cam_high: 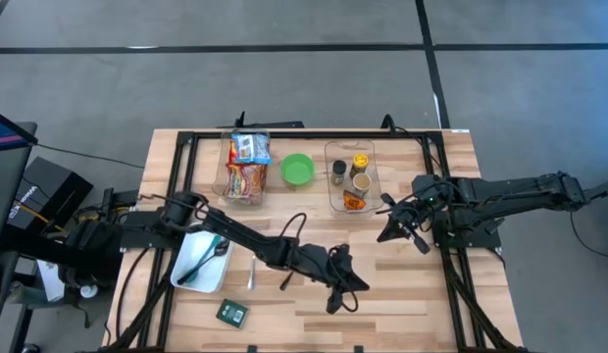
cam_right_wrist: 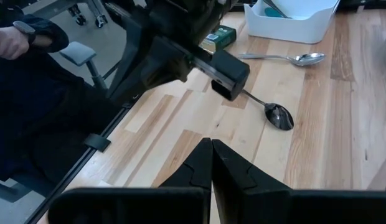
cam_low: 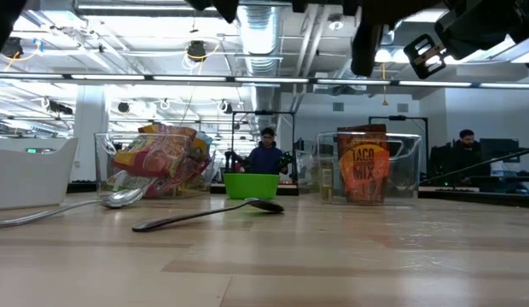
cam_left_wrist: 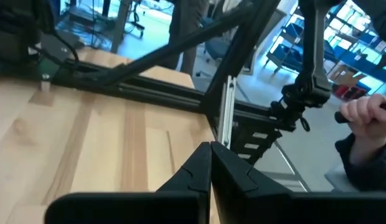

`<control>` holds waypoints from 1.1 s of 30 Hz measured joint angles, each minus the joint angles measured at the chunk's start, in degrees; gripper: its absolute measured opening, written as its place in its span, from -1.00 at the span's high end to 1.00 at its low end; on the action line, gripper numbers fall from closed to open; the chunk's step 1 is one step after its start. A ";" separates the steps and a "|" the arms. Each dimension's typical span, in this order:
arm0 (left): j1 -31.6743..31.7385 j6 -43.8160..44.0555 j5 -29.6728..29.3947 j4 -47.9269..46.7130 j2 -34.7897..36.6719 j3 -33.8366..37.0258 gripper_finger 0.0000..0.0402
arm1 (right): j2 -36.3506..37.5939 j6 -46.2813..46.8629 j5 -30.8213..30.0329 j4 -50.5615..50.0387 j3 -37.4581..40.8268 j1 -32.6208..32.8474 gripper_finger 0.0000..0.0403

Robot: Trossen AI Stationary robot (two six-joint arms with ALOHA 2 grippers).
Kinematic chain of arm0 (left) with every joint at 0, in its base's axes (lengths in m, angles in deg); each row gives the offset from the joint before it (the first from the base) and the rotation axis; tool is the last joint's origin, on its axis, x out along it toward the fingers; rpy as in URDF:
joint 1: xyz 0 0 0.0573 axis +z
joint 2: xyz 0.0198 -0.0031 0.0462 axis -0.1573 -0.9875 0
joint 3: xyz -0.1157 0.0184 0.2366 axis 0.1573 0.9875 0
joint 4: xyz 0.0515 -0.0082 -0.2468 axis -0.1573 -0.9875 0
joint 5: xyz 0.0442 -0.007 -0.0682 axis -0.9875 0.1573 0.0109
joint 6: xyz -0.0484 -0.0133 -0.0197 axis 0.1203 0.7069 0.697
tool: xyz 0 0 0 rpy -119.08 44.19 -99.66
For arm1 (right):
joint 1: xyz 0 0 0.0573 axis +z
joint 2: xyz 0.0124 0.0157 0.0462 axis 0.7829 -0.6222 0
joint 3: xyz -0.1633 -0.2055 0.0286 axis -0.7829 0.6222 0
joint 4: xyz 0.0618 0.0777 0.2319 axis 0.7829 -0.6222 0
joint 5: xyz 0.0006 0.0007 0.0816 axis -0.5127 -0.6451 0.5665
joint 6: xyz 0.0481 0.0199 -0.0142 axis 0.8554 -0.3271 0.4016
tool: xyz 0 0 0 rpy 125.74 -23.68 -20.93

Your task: Pick & Place Food Item

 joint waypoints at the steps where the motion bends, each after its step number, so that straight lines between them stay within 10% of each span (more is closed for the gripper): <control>1: 0.00 0.04 0.01 -0.33 -0.14 -0.10 0.99 | 0.00 0.00 0.00 -0.03 0.00 0.00 1.00; 9: -0.15 5.36 -1.09 -9.88 1.14 -0.26 1.00 | 0.00 0.02 0.01 -0.07 0.00 0.02 1.00; 25: -1.01 32.32 -4.54 -65.84 12.31 -0.24 1.00 | 0.00 0.49 0.03 0.09 -0.02 0.07 1.00; 33: -0.98 34.19 -12.59 -70.76 13.80 0.00 1.00 | 0.00 0.52 0.03 -0.01 -0.02 0.07 1.00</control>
